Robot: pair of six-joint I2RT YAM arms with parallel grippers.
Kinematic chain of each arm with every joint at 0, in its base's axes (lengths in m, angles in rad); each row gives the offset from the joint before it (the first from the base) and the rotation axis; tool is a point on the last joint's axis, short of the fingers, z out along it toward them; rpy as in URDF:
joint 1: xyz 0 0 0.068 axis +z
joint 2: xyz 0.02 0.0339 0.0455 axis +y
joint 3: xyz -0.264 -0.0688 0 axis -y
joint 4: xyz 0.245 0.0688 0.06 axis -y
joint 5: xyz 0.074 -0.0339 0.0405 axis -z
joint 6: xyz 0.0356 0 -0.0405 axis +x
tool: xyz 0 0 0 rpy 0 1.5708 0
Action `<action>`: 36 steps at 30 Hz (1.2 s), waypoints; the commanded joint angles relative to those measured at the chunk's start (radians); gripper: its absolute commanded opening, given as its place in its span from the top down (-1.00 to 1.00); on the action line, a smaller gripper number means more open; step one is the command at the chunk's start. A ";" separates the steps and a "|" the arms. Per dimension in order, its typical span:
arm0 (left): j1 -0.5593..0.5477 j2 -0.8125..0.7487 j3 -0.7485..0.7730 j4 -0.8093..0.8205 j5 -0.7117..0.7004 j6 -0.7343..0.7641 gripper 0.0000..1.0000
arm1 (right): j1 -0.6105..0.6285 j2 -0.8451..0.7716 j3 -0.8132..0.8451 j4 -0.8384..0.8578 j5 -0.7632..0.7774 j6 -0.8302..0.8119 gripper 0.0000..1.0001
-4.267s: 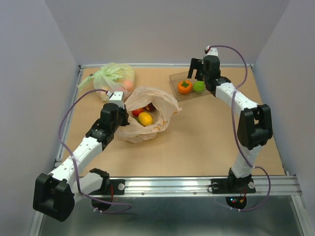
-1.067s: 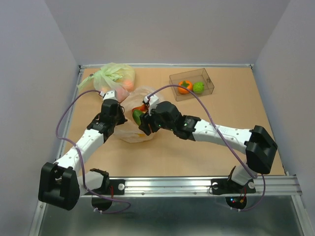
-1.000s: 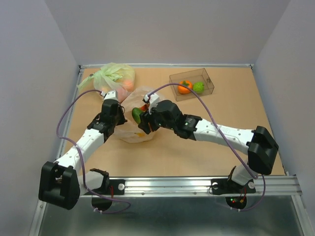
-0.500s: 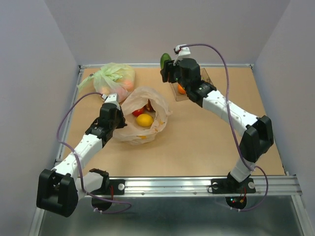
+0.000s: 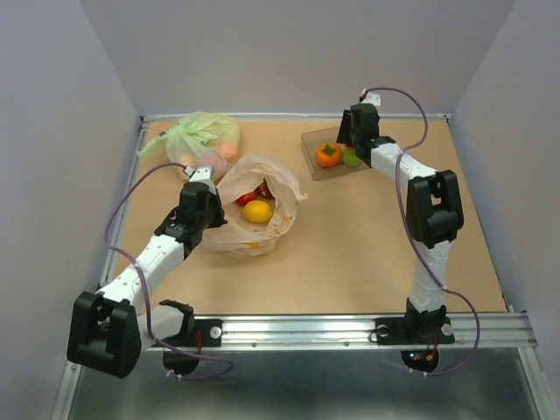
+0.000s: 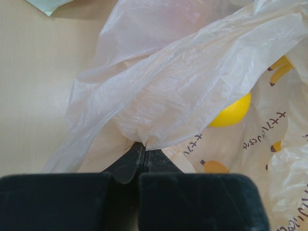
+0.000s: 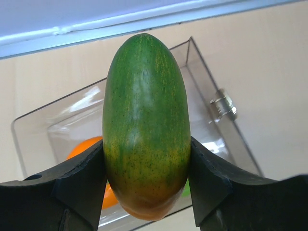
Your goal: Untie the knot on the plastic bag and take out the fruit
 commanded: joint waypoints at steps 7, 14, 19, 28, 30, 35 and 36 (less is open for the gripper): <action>0.006 -0.010 0.027 0.037 0.001 0.021 1.00 | -0.036 0.027 0.125 0.027 -0.021 -0.499 0.45; 0.011 -0.009 0.027 0.037 0.002 0.020 1.00 | -0.048 0.047 0.102 0.010 0.034 -0.516 -0.40; 0.012 -0.010 0.027 0.037 0.007 0.021 1.00 | -0.048 0.012 0.090 0.002 0.014 -0.487 -1.00; 0.015 -0.014 0.027 0.059 0.025 0.020 1.00 | 0.064 -0.206 0.004 -0.076 -0.046 -0.459 -1.00; 0.015 -0.014 0.027 0.060 0.025 0.018 1.00 | 0.136 -0.258 -0.022 -0.082 -0.051 -0.458 -0.99; 0.019 -0.012 0.027 0.065 0.067 0.017 1.00 | 0.345 -0.413 -0.096 -0.091 -0.098 -0.426 -0.88; 0.017 -0.014 0.027 0.065 0.068 0.017 1.00 | 0.378 -0.433 -0.100 -0.094 -0.106 -0.421 -0.87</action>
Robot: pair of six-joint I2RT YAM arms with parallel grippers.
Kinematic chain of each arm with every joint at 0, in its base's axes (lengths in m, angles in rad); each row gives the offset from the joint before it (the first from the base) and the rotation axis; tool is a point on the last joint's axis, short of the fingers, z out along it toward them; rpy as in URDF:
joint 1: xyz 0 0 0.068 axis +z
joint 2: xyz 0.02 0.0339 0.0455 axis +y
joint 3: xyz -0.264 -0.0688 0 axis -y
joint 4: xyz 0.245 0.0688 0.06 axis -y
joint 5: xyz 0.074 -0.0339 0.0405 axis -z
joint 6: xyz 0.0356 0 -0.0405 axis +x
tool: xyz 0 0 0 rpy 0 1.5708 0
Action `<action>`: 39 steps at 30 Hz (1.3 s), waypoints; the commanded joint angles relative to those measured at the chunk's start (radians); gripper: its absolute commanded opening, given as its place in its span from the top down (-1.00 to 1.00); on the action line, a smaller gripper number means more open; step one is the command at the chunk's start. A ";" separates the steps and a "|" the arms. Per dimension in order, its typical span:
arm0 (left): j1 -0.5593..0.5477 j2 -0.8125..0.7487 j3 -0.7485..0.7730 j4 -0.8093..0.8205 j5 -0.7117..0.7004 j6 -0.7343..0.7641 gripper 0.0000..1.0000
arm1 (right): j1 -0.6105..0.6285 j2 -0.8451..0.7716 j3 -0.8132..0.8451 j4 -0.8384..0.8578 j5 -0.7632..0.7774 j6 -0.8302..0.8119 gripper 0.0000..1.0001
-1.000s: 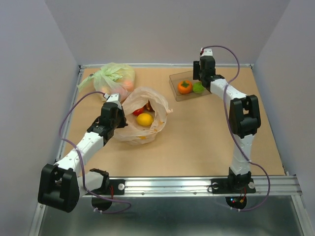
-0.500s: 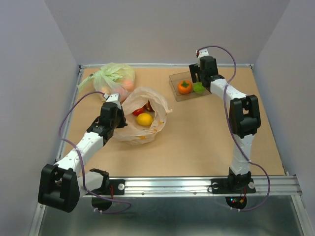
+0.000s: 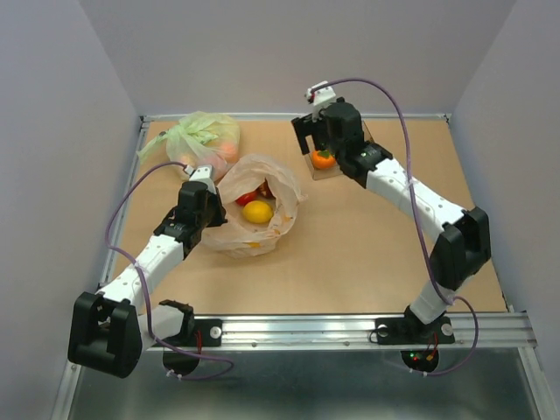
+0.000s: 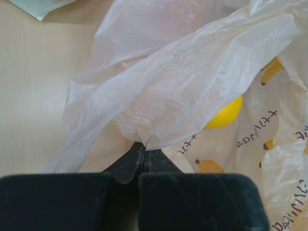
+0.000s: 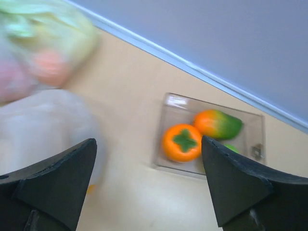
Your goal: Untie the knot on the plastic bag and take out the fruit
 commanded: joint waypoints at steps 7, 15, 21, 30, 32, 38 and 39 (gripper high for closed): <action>0.004 -0.014 0.025 0.048 0.036 0.006 1.00 | 0.393 -0.153 -0.042 -0.014 -0.153 0.101 -0.83; 0.006 -0.018 0.023 0.045 0.042 0.002 1.00 | 0.444 0.008 -0.062 -0.074 -0.293 0.265 -0.85; 0.004 -0.032 0.020 0.045 0.040 0.000 1.00 | 0.427 0.156 -0.024 -0.073 -0.113 0.340 -0.84; 0.006 -0.038 0.014 0.045 0.052 0.002 1.00 | 0.392 0.333 0.061 -0.039 0.048 0.386 -0.85; 0.004 -0.041 0.014 0.045 0.051 0.002 1.00 | 0.384 0.354 0.068 -0.028 0.036 0.387 -0.86; 0.006 -0.043 0.014 0.045 0.043 0.006 1.00 | 0.378 0.407 0.058 0.028 -0.007 0.381 -0.83; 0.006 -0.043 0.014 0.045 0.045 0.006 1.00 | 0.379 0.407 0.056 0.041 -0.014 0.375 -0.80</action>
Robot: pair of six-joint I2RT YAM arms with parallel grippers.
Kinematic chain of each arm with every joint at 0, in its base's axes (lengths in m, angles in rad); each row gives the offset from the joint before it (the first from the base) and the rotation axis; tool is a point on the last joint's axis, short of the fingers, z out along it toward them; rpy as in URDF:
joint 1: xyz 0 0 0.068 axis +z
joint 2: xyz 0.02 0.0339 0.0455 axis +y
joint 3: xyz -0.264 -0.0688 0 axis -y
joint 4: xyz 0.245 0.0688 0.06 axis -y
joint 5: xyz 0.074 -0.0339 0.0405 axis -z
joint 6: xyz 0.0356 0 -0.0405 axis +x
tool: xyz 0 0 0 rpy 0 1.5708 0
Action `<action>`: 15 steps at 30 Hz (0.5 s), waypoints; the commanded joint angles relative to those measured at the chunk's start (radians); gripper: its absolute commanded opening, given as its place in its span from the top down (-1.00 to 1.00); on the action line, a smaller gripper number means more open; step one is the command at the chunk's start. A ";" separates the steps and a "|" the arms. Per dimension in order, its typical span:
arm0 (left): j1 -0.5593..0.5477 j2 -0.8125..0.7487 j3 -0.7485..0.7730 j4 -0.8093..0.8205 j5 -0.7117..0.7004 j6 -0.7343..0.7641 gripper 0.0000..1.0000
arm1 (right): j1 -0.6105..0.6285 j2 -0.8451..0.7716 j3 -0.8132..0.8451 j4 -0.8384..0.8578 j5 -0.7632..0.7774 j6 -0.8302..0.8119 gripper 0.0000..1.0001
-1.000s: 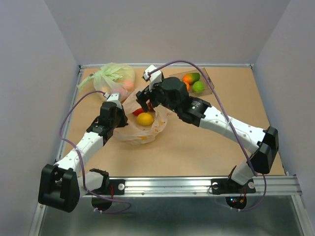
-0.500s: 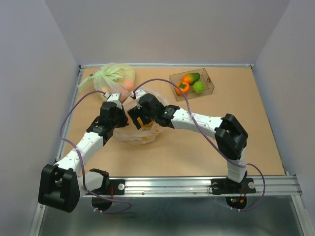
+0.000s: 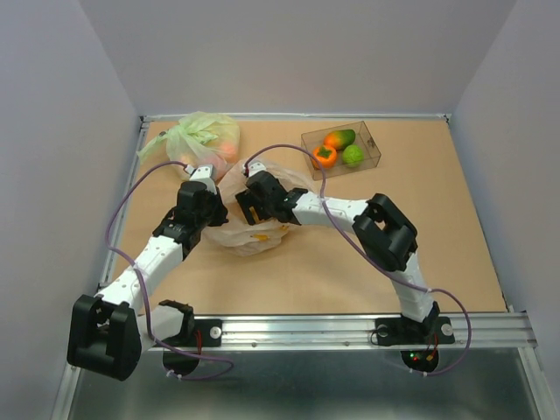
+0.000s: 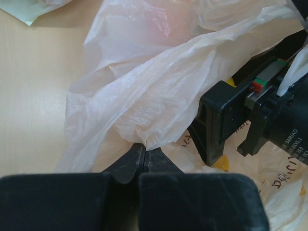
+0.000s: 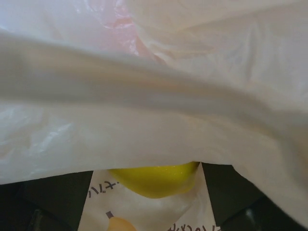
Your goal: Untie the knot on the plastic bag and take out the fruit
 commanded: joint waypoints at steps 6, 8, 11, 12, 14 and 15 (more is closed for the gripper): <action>0.006 -0.021 0.017 0.037 -0.001 0.007 1.00 | 0.002 -0.058 0.008 0.118 -0.037 -0.032 0.31; 0.006 -0.019 0.017 0.038 -0.006 0.007 1.00 | 0.002 -0.087 -0.021 0.116 -0.054 -0.042 0.48; 0.006 -0.016 0.019 0.037 -0.010 0.008 1.00 | 0.001 -0.159 -0.060 0.118 -0.088 -0.053 0.66; 0.006 -0.016 0.019 0.037 -0.015 0.008 1.00 | 0.002 -0.177 -0.075 0.118 -0.114 -0.061 0.67; 0.007 -0.015 0.020 0.037 -0.021 0.008 1.00 | 0.001 -0.242 -0.109 0.116 -0.163 -0.068 0.67; 0.006 -0.013 0.020 0.035 -0.021 0.008 1.00 | 0.001 -0.266 -0.116 0.116 -0.184 -0.071 0.67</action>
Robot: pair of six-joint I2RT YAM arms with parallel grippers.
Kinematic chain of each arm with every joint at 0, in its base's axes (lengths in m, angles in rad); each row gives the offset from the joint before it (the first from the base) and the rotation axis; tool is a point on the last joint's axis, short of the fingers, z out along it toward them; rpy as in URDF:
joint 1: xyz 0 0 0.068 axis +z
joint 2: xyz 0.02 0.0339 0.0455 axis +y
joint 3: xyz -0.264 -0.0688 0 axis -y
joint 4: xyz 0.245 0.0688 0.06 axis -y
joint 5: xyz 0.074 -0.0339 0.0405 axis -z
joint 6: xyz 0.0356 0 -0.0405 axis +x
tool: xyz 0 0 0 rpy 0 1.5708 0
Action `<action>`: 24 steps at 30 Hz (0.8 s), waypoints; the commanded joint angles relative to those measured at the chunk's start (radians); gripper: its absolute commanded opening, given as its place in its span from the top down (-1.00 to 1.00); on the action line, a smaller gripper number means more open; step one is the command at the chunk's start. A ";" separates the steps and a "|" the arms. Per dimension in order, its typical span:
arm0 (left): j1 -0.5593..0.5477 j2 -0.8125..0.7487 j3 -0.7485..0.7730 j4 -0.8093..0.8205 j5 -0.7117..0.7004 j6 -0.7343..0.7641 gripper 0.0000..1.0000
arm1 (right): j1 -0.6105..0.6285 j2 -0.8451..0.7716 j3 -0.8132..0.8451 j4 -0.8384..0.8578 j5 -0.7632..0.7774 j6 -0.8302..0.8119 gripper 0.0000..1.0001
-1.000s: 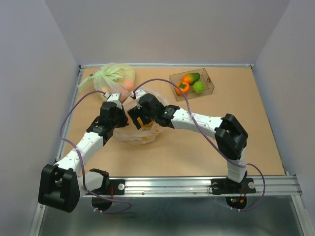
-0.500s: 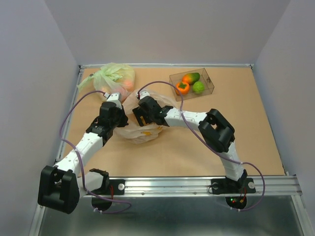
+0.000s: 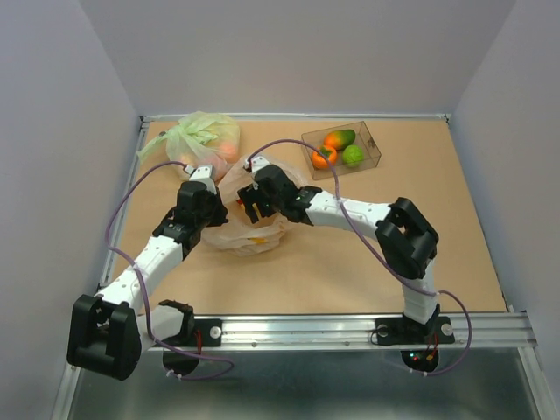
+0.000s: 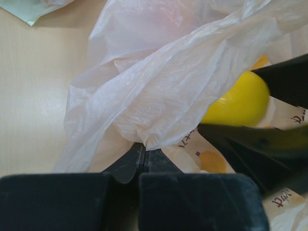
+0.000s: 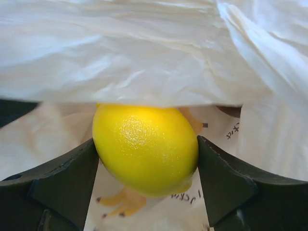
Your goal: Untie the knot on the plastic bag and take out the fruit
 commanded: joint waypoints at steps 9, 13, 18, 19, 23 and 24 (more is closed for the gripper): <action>0.007 0.013 0.027 0.033 -0.008 0.007 1.00 | 0.000 -0.317 0.041 0.041 -0.183 -0.074 0.69; 0.007 0.019 0.028 0.033 -0.007 0.007 1.00 | -0.013 -0.330 0.141 0.039 -0.151 -0.105 0.69; 0.009 0.016 0.027 0.032 -0.010 0.007 1.00 | -0.116 -0.315 0.233 0.041 -0.024 -0.140 0.69; 0.009 0.016 0.027 0.032 -0.008 0.008 1.00 | -0.137 -0.308 0.241 0.041 -0.002 -0.145 0.69; 0.009 0.014 0.027 0.033 -0.007 0.008 1.00 | -0.312 -0.237 0.263 0.041 0.031 -0.091 0.69; 0.009 0.016 0.027 0.033 -0.007 0.008 1.00 | -0.337 -0.222 0.266 0.041 0.056 -0.078 0.69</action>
